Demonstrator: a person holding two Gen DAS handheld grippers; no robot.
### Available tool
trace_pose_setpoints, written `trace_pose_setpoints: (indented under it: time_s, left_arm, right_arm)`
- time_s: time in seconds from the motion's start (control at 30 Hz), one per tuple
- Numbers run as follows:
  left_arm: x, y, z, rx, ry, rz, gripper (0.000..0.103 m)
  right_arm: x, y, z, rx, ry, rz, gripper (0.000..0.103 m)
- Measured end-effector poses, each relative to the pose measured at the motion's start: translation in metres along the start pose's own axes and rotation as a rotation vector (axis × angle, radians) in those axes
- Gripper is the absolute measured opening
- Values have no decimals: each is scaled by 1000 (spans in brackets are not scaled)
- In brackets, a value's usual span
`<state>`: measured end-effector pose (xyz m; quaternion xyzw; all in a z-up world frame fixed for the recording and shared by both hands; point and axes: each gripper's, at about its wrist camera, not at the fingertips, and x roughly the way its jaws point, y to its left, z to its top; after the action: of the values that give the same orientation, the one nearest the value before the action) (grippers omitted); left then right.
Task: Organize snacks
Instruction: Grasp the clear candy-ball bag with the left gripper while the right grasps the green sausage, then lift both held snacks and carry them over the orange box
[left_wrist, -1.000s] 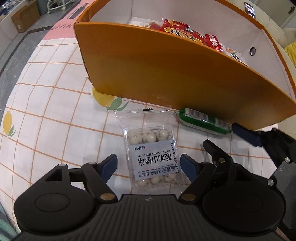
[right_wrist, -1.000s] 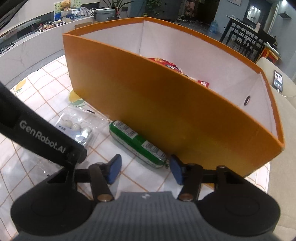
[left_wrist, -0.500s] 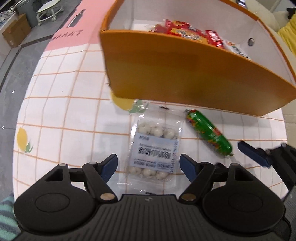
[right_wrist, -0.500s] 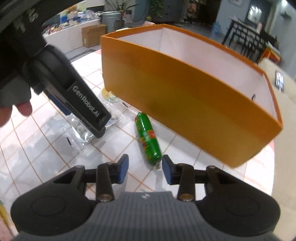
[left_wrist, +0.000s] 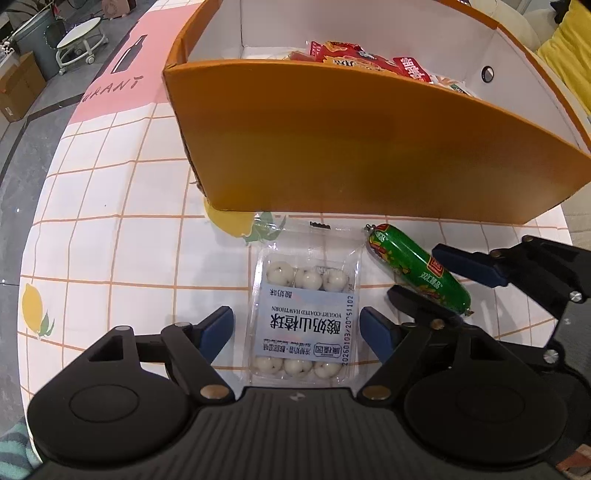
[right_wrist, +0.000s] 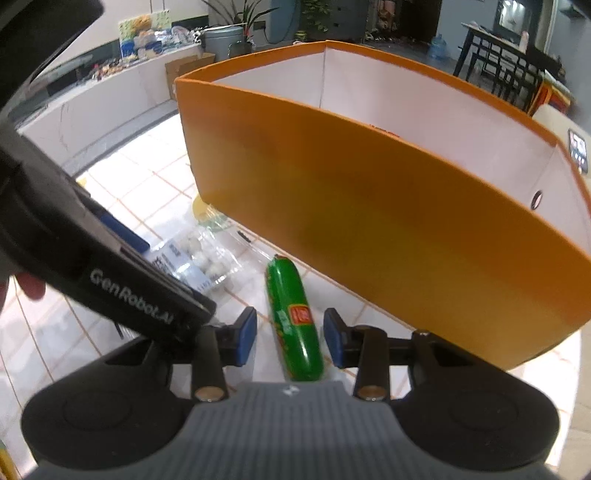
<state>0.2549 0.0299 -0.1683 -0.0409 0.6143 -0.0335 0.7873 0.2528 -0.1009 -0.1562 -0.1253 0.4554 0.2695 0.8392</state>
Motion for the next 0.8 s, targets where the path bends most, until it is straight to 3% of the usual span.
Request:
trace_pose_setpoints:
  time_s: [0.2,0.27,0.57,0.8]
  left_arm:
    - [-10,4,-7,12,-18,9,79]
    - [-8,0,-5,23,-23,13,70]
    - [-12,4,-12,-25,-8,-25,66]
    - [-44,5,-35,-49,-10,-56,66]
  right_arm:
    - [2,1,0,38,8,-6,35]
    - [1,2,-3,53,14,-19,25]
    - [-8,0,-12,204,55,-41,19]
    - [-40,-3,-23,311,80,-21,19]
